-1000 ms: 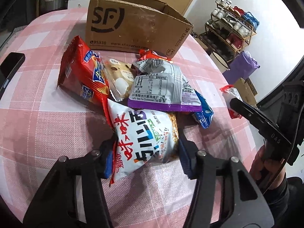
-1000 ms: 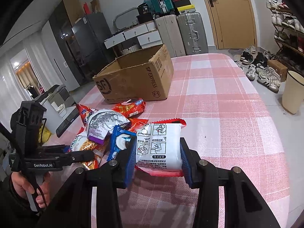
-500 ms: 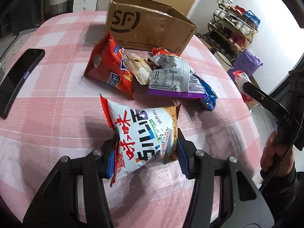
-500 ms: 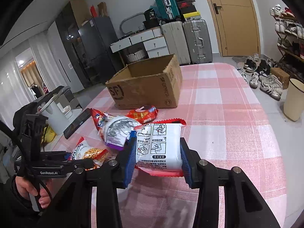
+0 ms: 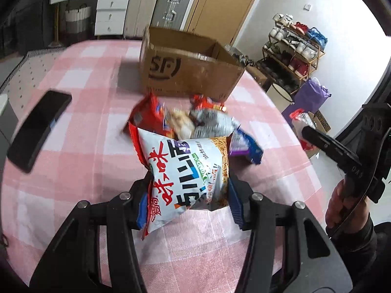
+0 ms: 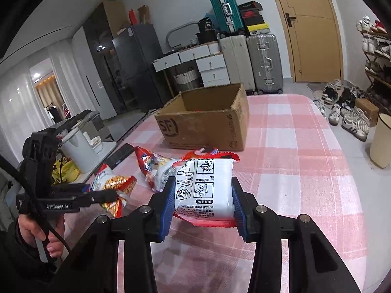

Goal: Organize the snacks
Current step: 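Lift and carry both held snack packs over the cardboard box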

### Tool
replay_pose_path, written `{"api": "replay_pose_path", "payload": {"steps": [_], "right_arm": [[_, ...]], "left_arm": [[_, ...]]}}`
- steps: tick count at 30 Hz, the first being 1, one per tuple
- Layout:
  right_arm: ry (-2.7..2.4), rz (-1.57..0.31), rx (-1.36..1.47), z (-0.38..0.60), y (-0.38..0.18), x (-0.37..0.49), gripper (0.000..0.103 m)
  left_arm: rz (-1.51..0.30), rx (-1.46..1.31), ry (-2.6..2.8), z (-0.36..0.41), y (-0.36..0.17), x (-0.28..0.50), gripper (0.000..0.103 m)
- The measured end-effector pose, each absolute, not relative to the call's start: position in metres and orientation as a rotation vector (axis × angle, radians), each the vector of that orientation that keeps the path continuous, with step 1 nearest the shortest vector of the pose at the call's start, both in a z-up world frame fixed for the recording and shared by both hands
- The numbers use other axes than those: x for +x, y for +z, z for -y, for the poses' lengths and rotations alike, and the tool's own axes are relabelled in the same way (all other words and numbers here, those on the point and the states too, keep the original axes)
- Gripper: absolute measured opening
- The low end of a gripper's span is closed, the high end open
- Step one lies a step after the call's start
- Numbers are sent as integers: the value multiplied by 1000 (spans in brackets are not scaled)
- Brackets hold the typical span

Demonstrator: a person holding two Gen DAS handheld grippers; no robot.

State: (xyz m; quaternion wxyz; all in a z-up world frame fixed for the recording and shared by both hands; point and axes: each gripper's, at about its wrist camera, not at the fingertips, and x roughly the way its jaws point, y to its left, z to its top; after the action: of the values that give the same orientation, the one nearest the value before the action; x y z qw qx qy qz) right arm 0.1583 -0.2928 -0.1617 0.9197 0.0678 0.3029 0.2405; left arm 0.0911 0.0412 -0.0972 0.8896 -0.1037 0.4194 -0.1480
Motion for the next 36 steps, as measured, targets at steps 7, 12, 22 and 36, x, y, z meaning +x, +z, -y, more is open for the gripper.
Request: {"api": "replay_pose_path", "payload": {"steps": [7,12,22,36], "right_arm": [[566,-568,118,278,-129,162,43],[613,-521,131,273,-97,176,43],[635,-428,146,259,-41,214,43],[633,-428,103,233,-2,293,42]], "left_arm": [[-803,-186,-343,-46,-44,104,49],[-715,-139,-364,-40,6,113,50],[-637,-95,-359,-38,67,147,50],[-653,-95,-332,-39,98,273,50]]}}
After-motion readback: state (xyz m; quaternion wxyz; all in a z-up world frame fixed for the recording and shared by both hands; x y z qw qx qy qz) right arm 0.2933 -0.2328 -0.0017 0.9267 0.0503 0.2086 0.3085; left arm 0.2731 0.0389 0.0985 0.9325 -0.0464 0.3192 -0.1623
